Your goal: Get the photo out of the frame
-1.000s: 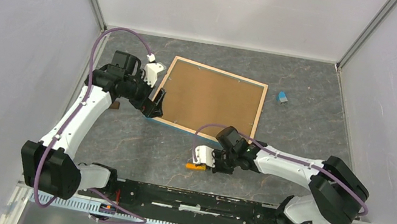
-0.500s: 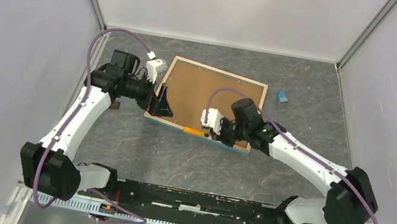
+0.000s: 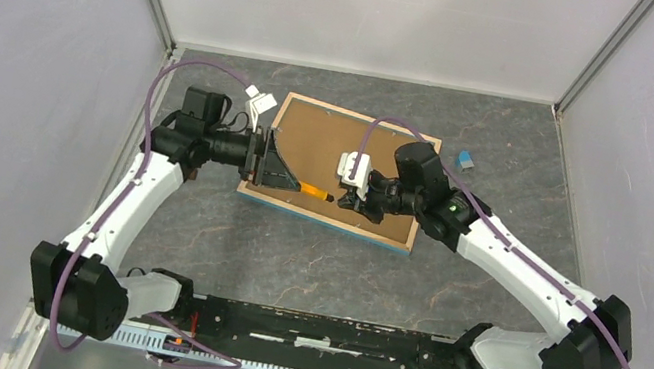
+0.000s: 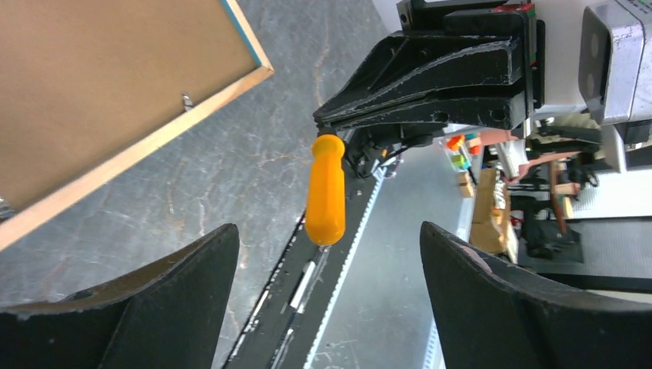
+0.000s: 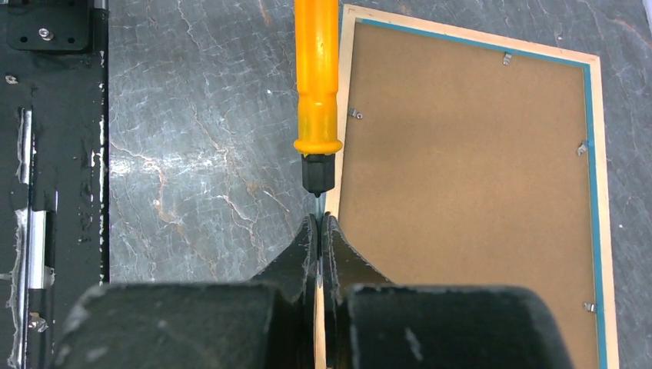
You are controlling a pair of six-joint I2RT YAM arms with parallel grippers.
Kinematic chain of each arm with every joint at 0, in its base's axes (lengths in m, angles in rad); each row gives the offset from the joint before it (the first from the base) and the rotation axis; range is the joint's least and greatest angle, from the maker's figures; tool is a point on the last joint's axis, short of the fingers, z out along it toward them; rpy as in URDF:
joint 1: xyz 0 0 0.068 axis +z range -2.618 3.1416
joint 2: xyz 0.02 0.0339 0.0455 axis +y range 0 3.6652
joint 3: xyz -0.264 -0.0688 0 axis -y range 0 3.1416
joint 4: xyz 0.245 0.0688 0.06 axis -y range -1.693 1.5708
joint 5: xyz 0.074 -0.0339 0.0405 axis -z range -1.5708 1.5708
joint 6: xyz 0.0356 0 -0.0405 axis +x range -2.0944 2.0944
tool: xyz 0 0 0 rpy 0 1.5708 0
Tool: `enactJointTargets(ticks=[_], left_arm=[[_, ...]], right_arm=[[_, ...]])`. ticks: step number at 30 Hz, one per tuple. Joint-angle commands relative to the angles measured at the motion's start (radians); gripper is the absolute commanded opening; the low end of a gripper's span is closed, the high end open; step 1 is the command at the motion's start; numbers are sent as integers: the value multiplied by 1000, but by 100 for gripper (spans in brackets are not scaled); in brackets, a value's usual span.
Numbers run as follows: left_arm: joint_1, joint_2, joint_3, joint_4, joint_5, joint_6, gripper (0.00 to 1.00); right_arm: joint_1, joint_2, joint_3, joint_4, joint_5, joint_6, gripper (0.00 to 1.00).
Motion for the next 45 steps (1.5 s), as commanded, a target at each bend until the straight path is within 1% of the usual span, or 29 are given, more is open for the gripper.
enactJointTargets(ticks=[1,5,7,9,11,16,18,21,26,28,34,37,38,40,41,42,43,45], left_arm=[[-28,-21,-21,93,59,-124,90],[-45,-10,-69,206,60,-227,85],[-55,8,-78,233,61,-254,82],[-64,22,-78,234,62,-256,76],[-69,30,-81,235,60,-261,72],[-71,38,-89,256,60,-275,56],[-70,39,-95,273,60,-285,51],[-71,42,-97,280,57,-290,48],[-71,50,-95,285,53,-295,45],[-71,55,-95,284,50,-295,42],[-71,60,-94,288,36,-289,28],[-69,56,-90,281,22,-276,16],[-63,52,-84,264,5,-262,11],[-47,39,-54,200,-53,-206,4],[-26,33,-35,159,-93,-172,2],[-4,28,-11,118,-146,-151,2],[33,25,9,81,-197,-139,2],[107,20,44,20,-286,-113,2]], right_arm=[[11,2,51,36,-10,34,0],[26,6,55,62,12,45,0],[37,20,69,66,26,50,0],[45,35,82,68,41,61,0],[48,48,92,75,50,68,0],[72,69,102,91,68,73,0],[76,75,102,100,86,77,0],[77,80,100,112,108,82,0],[79,85,99,127,111,98,0],[80,88,100,127,108,99,0],[81,83,92,130,103,98,0],[81,80,84,128,98,102,1],[80,83,85,122,101,101,11],[80,89,73,106,128,83,56],[80,89,56,105,149,68,70],[80,89,38,108,167,54,76],[80,95,19,110,188,39,78],[81,120,5,95,217,3,78]])
